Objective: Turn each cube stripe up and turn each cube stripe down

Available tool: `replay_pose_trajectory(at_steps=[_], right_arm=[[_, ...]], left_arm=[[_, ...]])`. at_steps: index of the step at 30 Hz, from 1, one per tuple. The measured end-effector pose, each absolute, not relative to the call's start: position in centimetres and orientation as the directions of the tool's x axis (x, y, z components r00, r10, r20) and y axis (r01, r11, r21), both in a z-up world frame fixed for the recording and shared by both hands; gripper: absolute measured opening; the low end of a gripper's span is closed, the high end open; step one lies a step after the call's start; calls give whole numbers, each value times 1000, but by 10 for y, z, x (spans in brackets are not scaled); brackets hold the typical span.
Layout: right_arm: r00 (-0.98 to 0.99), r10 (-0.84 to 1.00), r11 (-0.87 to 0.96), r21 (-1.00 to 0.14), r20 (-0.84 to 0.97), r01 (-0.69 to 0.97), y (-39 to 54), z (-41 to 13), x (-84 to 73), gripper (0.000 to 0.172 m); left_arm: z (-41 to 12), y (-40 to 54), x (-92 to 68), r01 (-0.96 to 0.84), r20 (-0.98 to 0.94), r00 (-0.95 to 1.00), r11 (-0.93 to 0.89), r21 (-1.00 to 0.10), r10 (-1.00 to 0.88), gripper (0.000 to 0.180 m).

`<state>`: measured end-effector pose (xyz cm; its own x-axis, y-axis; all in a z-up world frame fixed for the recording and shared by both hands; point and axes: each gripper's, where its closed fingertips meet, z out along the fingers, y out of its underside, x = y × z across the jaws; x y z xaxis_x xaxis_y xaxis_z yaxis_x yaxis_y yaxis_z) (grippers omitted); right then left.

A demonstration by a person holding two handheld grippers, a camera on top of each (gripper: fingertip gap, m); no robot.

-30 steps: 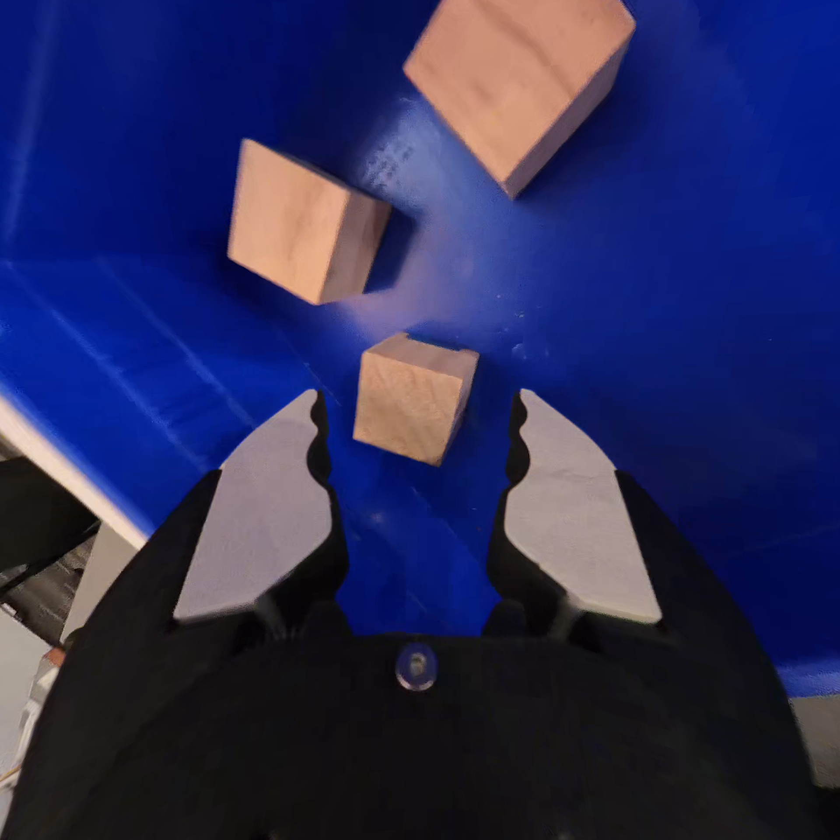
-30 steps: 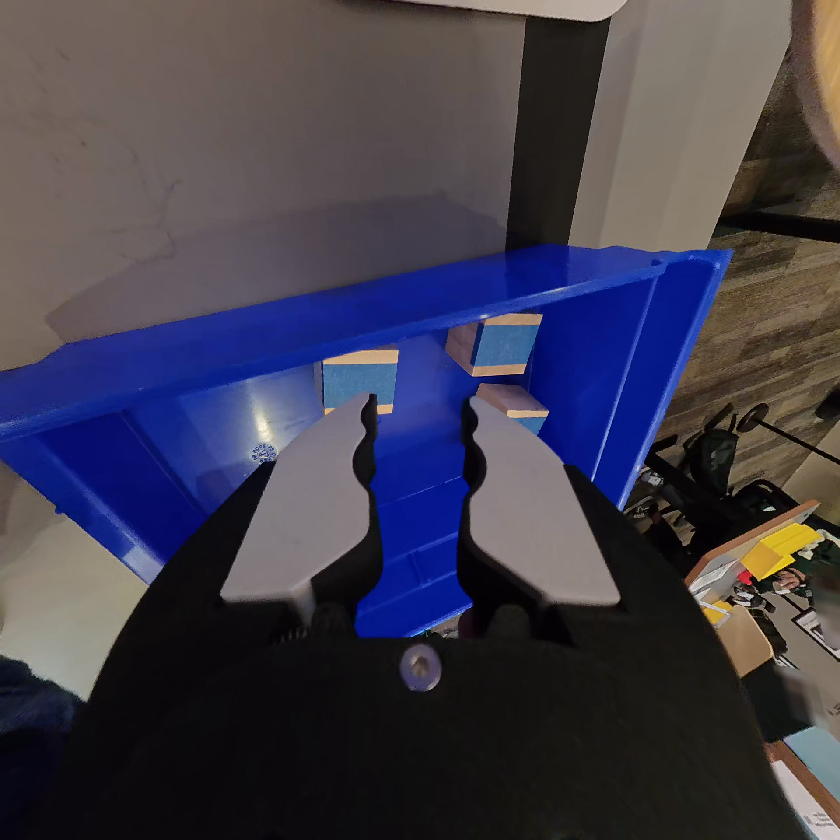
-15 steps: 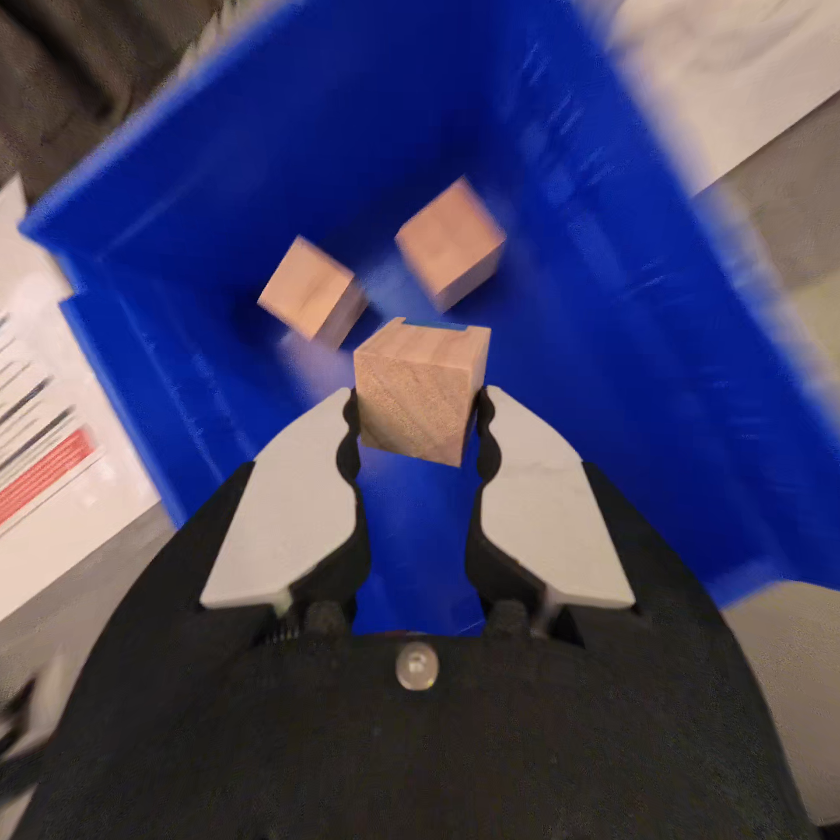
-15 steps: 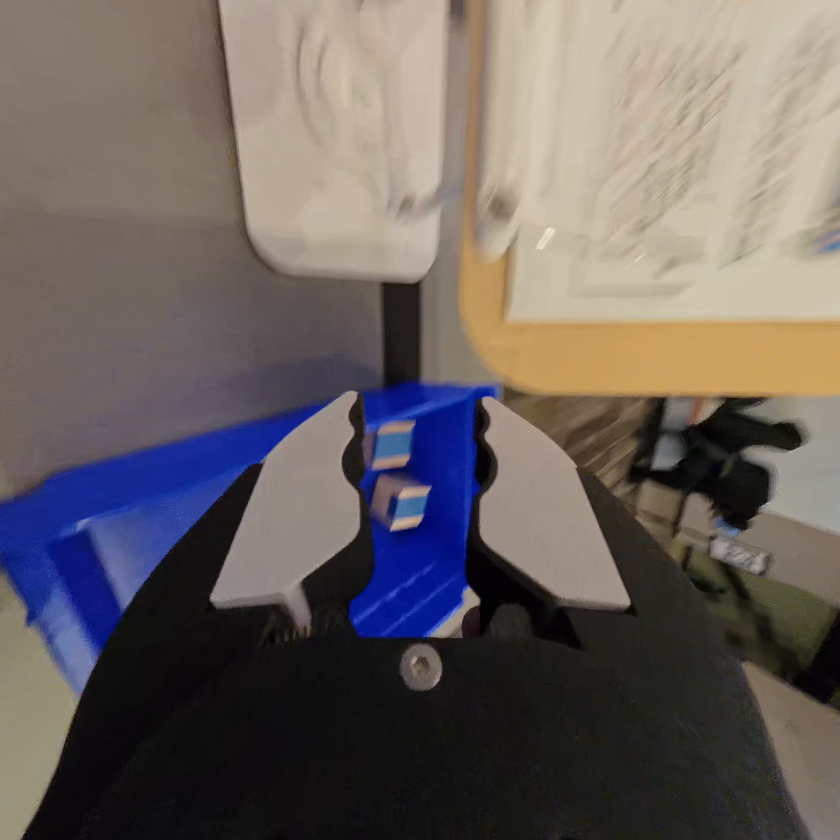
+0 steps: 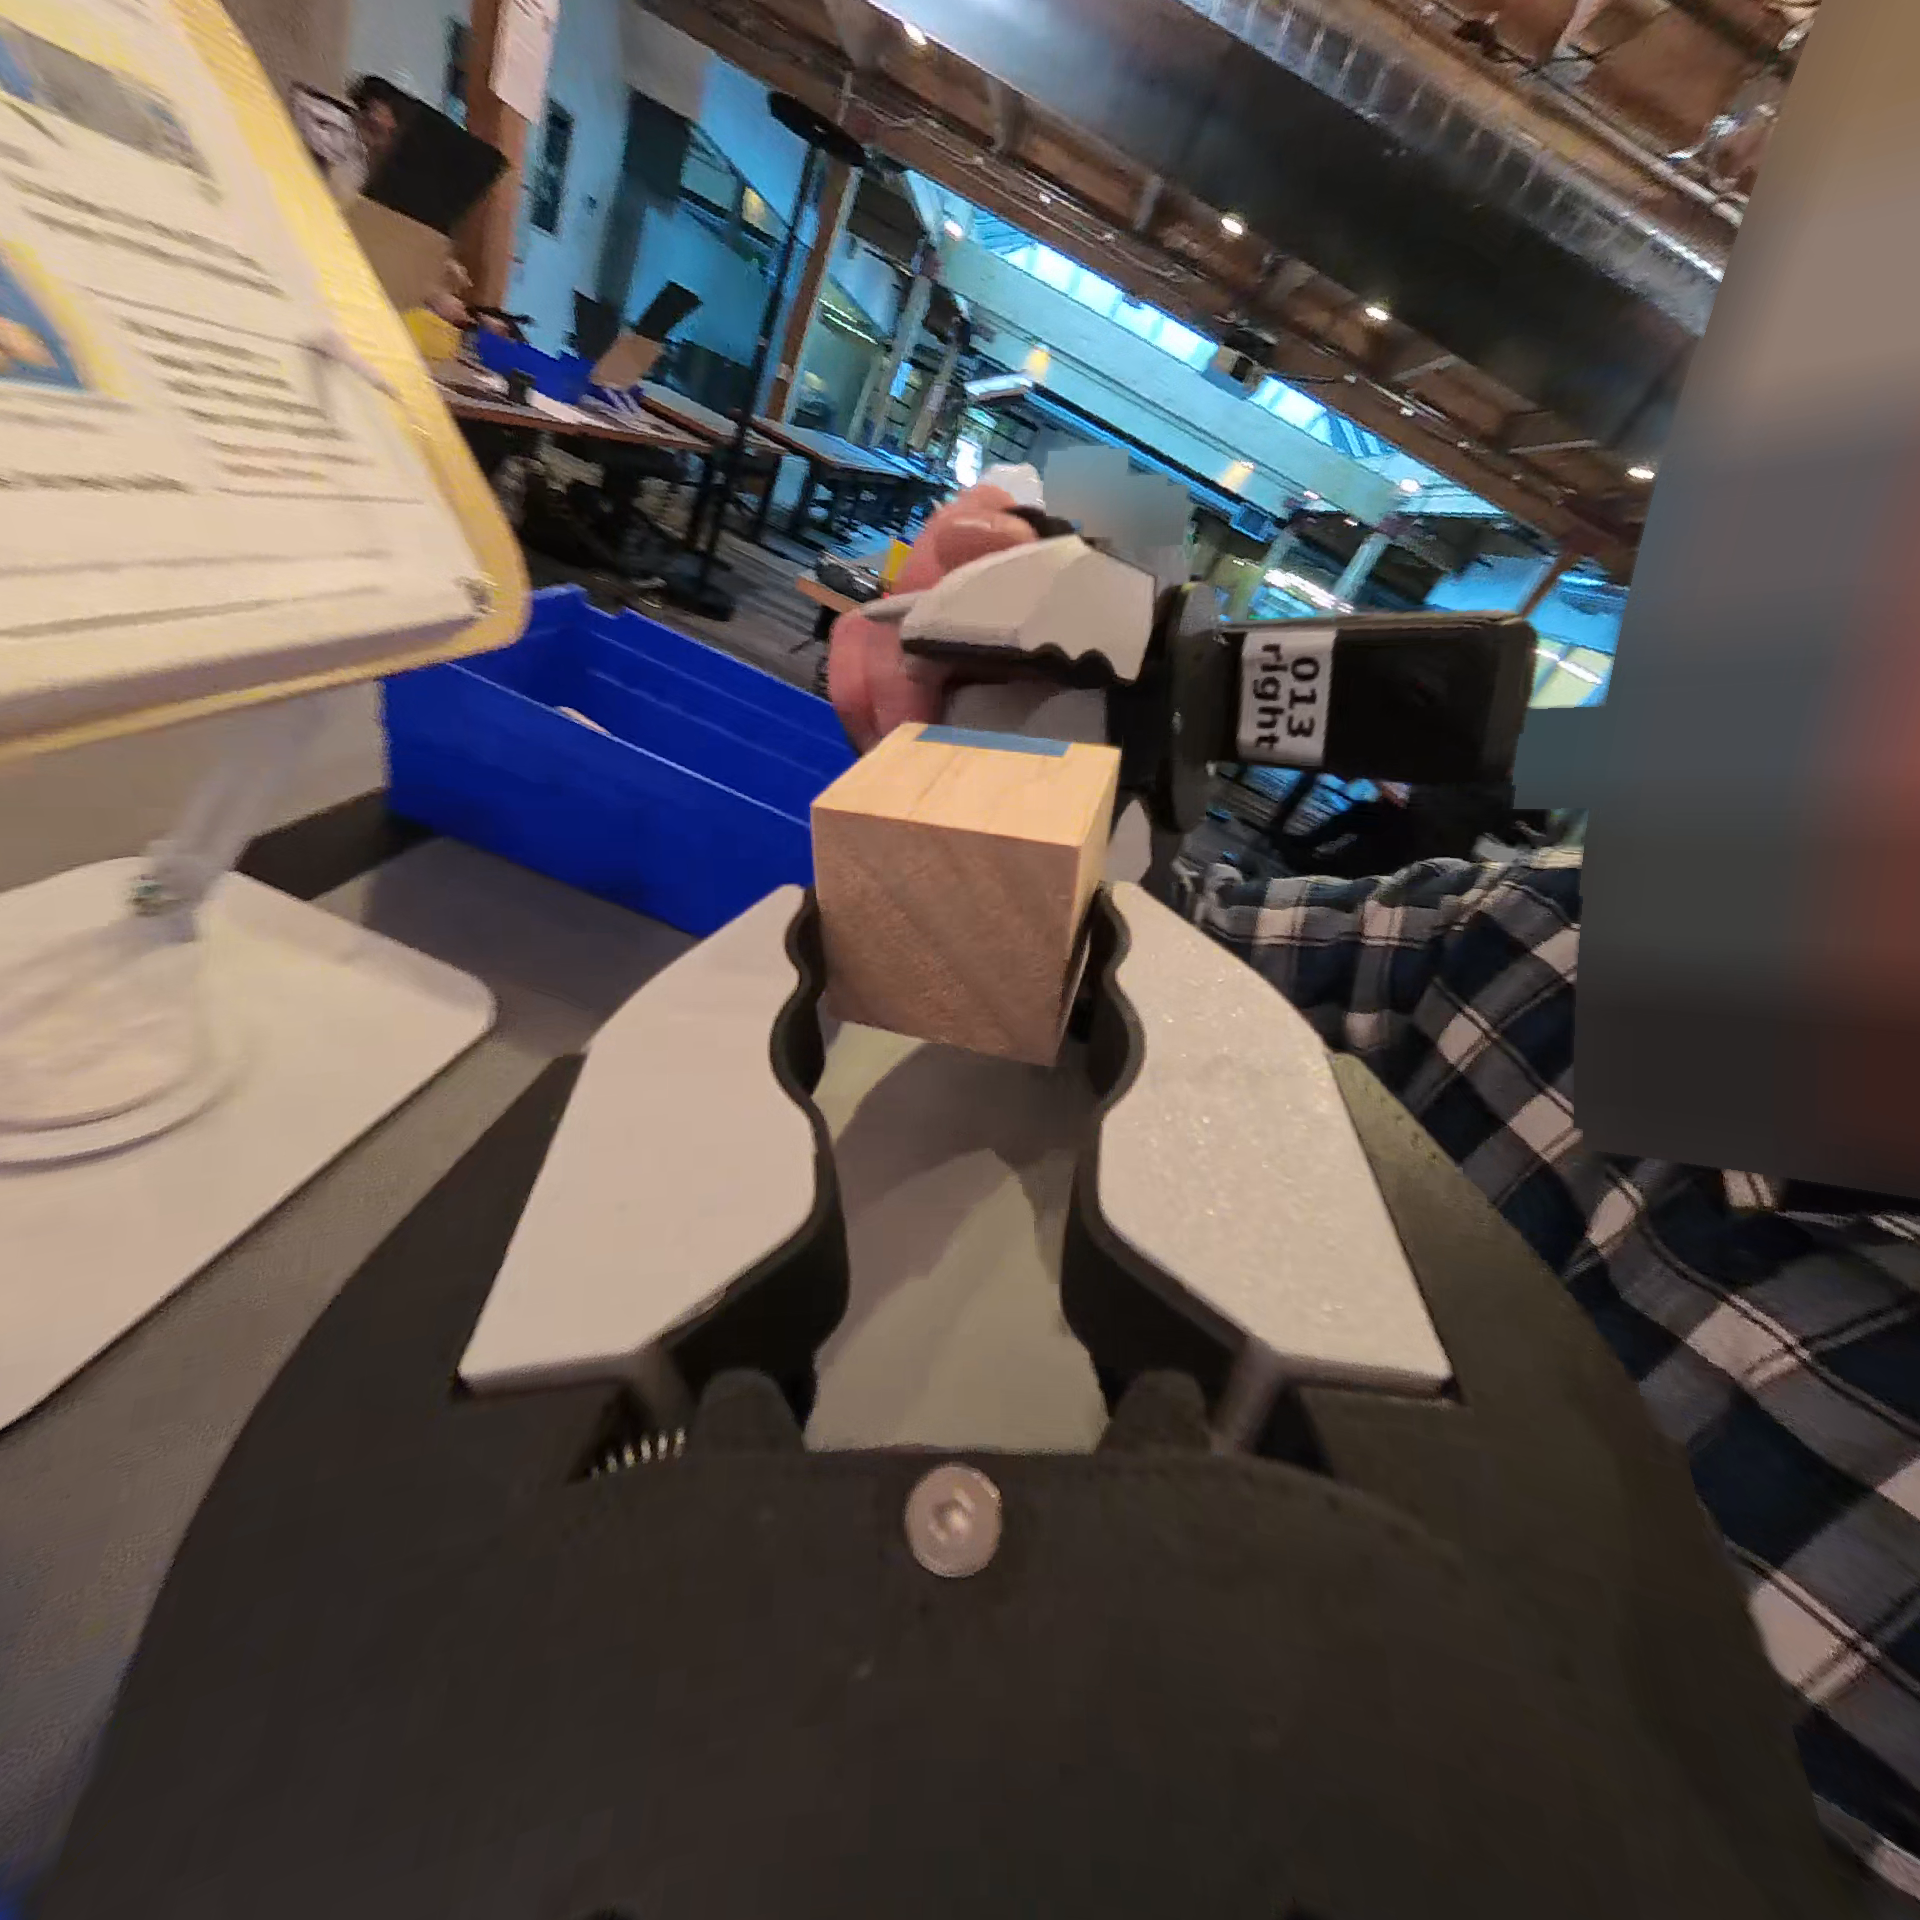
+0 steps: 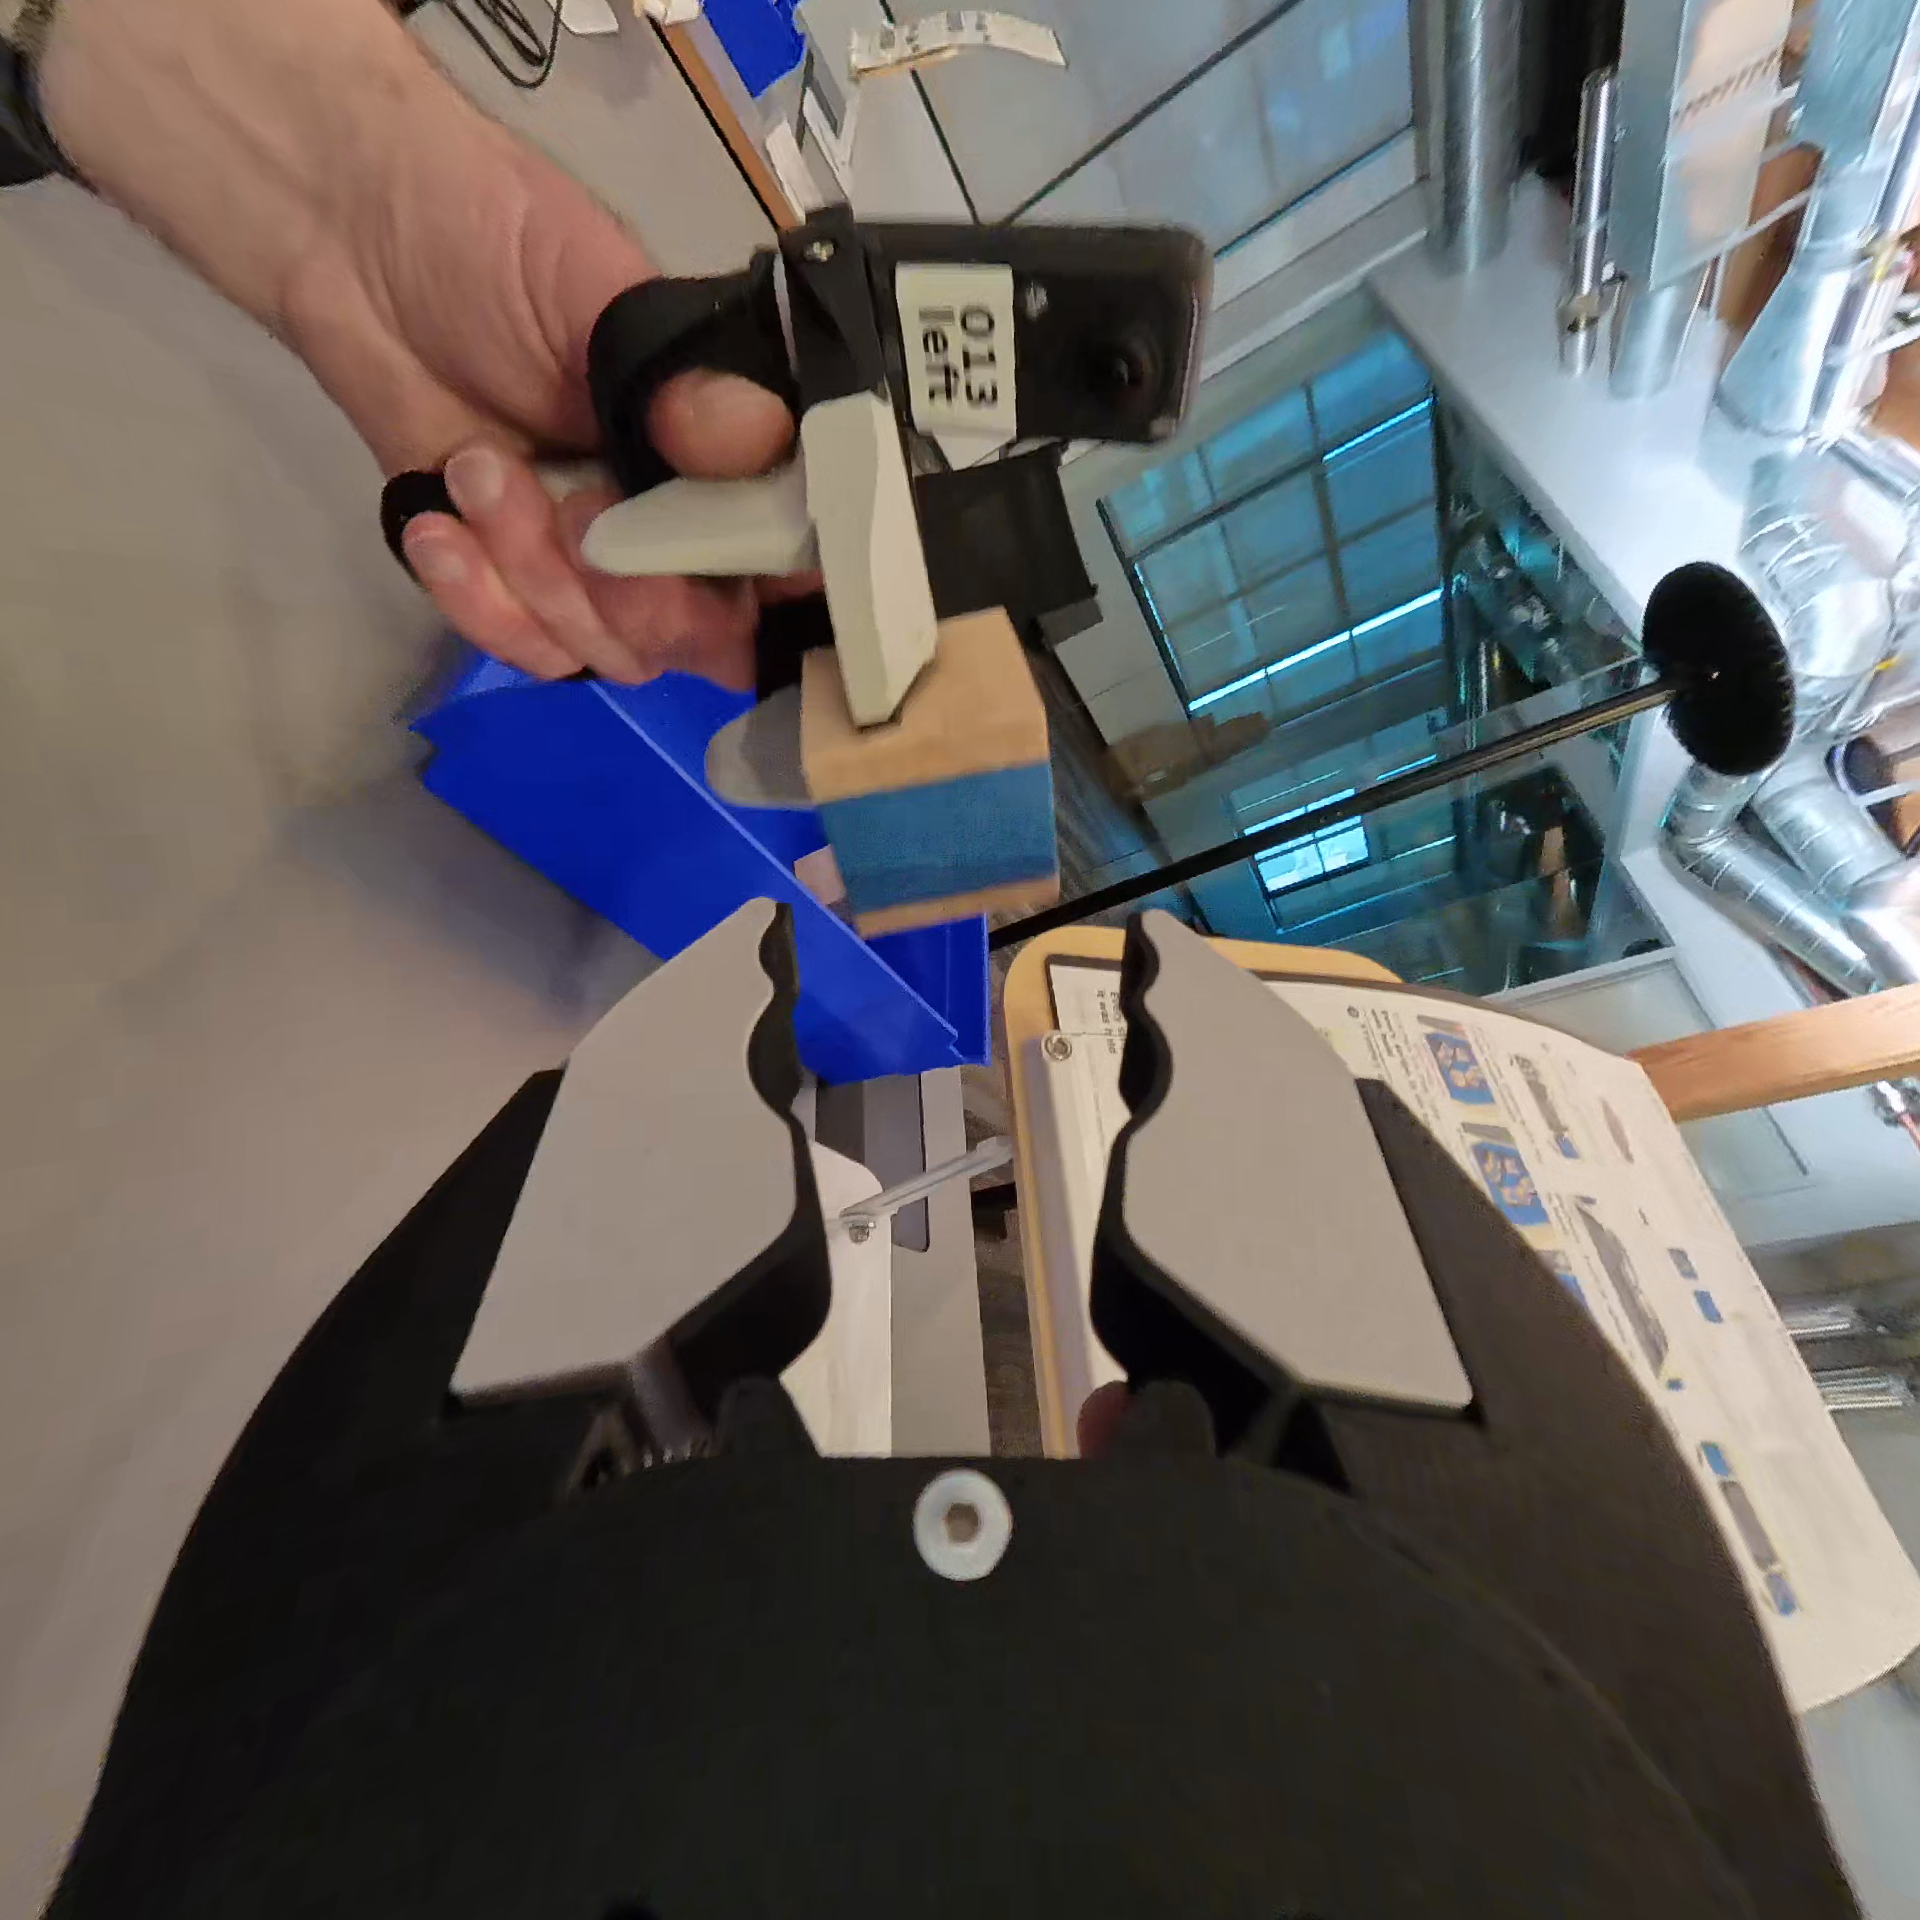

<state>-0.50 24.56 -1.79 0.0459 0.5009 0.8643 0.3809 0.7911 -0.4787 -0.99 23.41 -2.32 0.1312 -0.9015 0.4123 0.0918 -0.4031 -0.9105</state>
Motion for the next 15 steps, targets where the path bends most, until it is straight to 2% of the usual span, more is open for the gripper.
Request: replay_pose_trajectory(at_steps=[3, 5, 6, 10, 13, 15], right_arm=[[35, 425, 826, -403, 905, 393, 243, -18, -5, 58], [-1, 381, 854, -351, 925, 384, 238, -20, -4, 44], [-11, 359, 861, -327, 933, 388, 237, -21, -3, 44], [-72, 404, 839, -338, 912, 427, 242, -22, 7, 45], [-106, 453, 774, -332, 885, 539, 270, -14, 42, 45], [-142, 528, 678, -314, 838, 665, 298, -14, 86, 45]], left_arm=[[-28, 226, 10, 68, 431, 72, -427, -902, -899, 48], [-27, 226, 17, 75, 445, 47, -441, -894, -894, 48], [-27, 226, 19, 77, 450, 37, -446, -892, -892, 48], [-27, 228, 20, 89, 496, 3, -494, -865, -868, 46], [-30, 232, 12, 66, 454, 69, -450, -891, -888, 46], [-29, 234, 2, 69, 421, 111, -416, -907, -900, 37]])
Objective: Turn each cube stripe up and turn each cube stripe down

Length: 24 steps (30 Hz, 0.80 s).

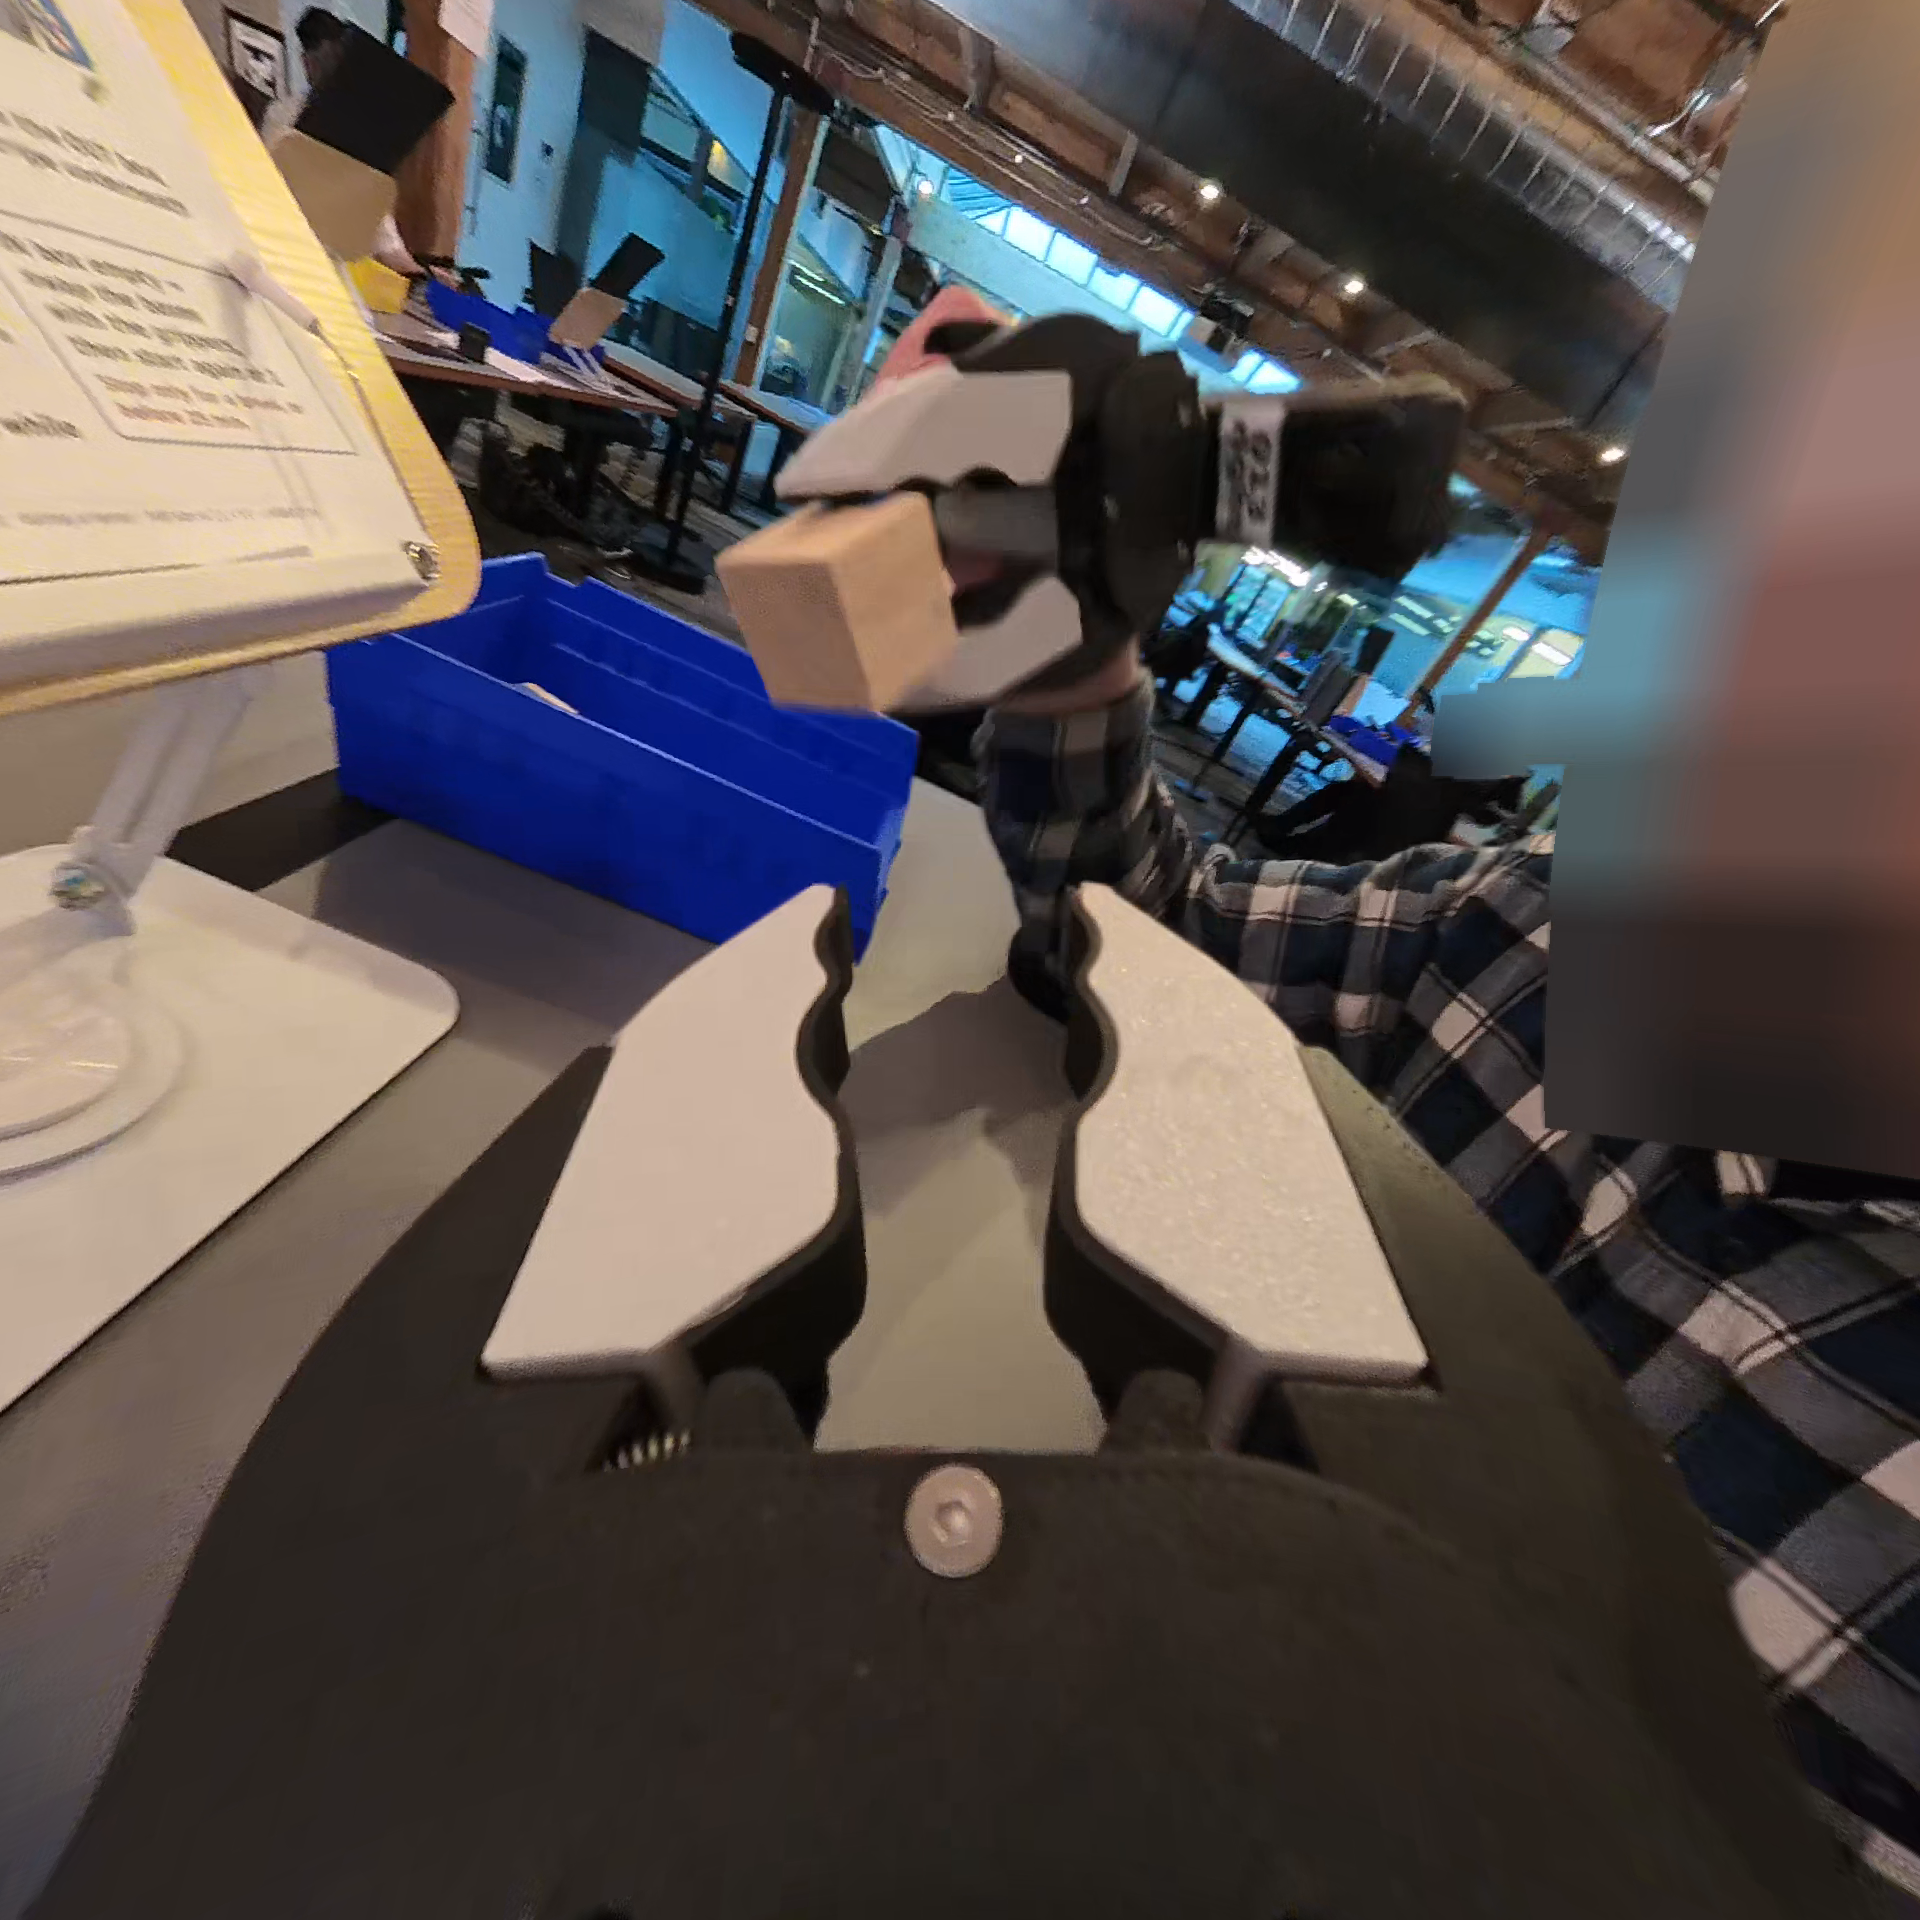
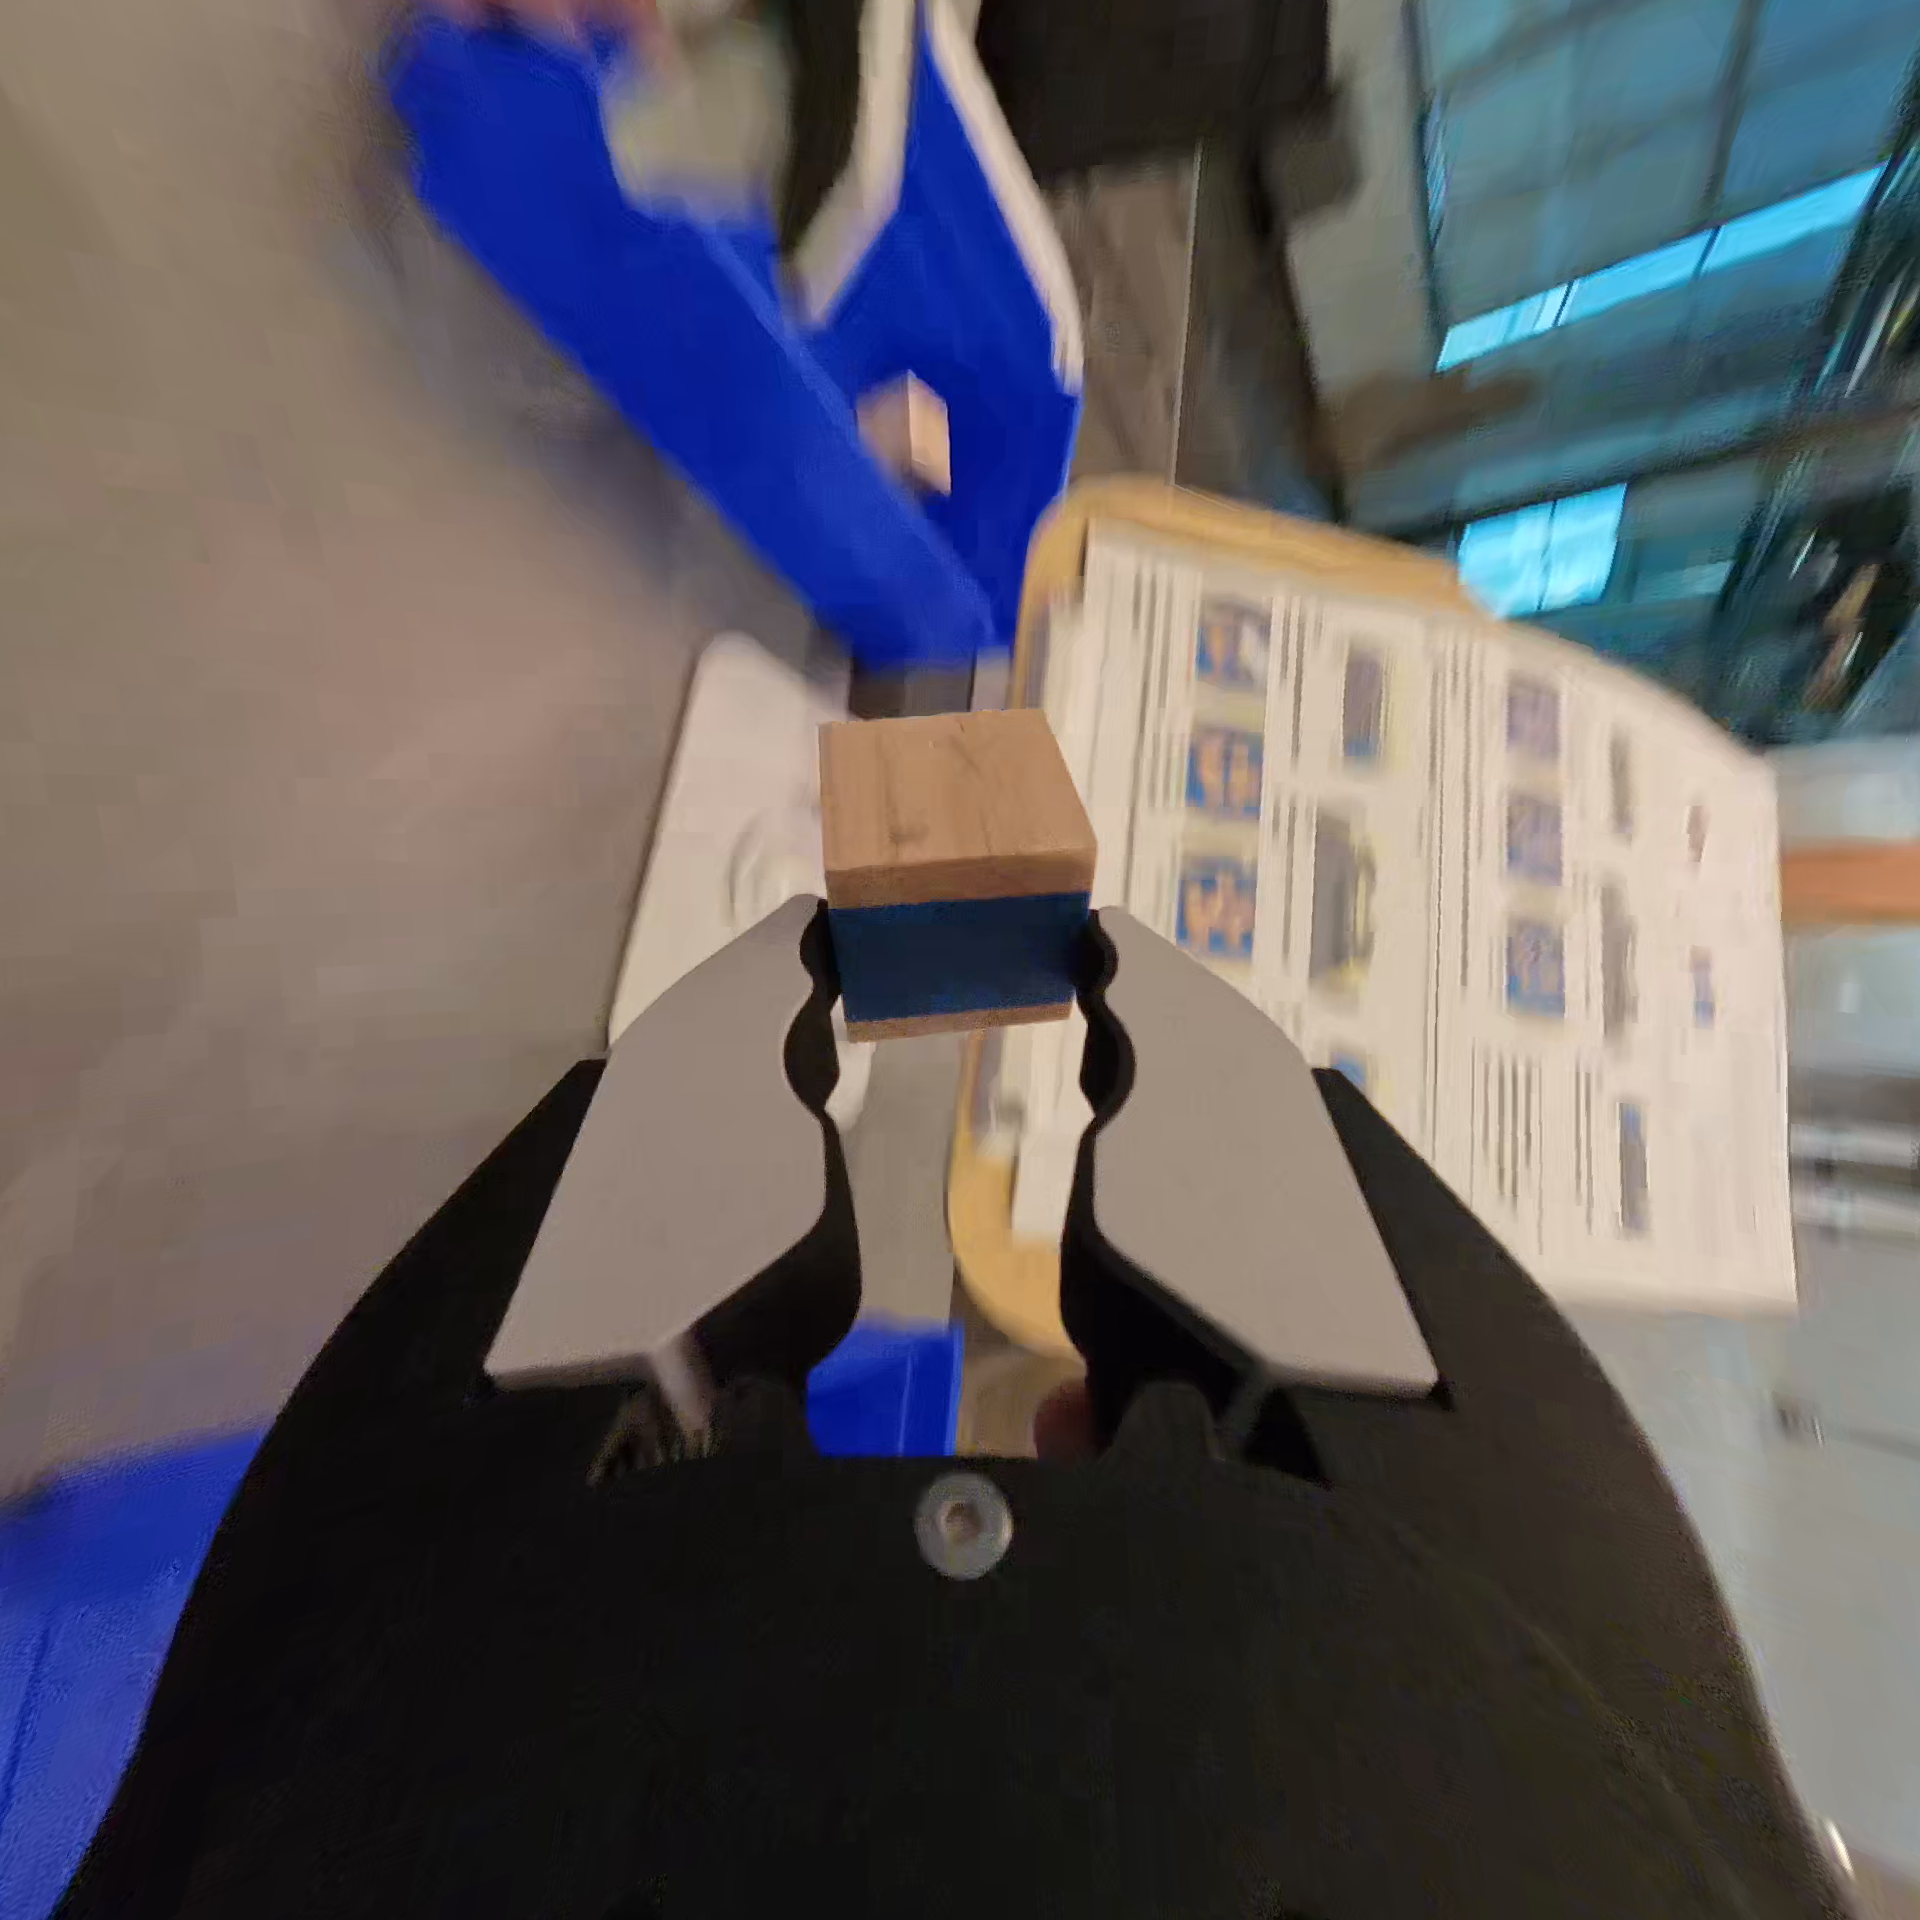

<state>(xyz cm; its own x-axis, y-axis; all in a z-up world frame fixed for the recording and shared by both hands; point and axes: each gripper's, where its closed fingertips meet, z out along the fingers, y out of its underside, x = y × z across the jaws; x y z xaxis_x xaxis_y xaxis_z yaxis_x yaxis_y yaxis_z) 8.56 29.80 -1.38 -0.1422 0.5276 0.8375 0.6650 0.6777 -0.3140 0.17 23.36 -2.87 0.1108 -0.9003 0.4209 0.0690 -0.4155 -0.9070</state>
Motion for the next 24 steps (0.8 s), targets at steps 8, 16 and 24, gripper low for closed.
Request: replay_pose_trajectory(at_steps=[8, 16, 24], right_arm=[[48, 859, -17, -65, 509, 998, 379, -92, 310, 45], [162, 968, -187, 120, 193, 975, 396, -193, 365, 45], [166, 967, -191, 120, 195, 974, 408, -207, 350, 69]], left_arm=[[-60, 235, -16, -18, 450, 182, -461, -887, -874, 26], [-60, 232, -15, -34, 408, 196, -422, -906, -891, 24], [-56, 239, -36, -53, 356, 255, -381, -923, -899, 26]])
